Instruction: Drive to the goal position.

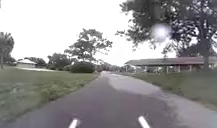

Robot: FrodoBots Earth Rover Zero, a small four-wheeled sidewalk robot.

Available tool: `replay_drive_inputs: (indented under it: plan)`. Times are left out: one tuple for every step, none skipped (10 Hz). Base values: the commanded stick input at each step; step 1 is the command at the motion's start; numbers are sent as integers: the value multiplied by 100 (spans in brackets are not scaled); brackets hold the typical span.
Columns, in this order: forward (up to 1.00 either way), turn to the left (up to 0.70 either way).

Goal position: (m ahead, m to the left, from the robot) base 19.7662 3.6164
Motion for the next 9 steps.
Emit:
replay_drive_inputs:
  plan:
    - [70, 0]
    - [70, 0]
    - [70, 0]
    - [70, 0]
    - [70, 0]
    - [70, 0]
    - [70, 0]
    - [70, 0]
    - [70, 0]
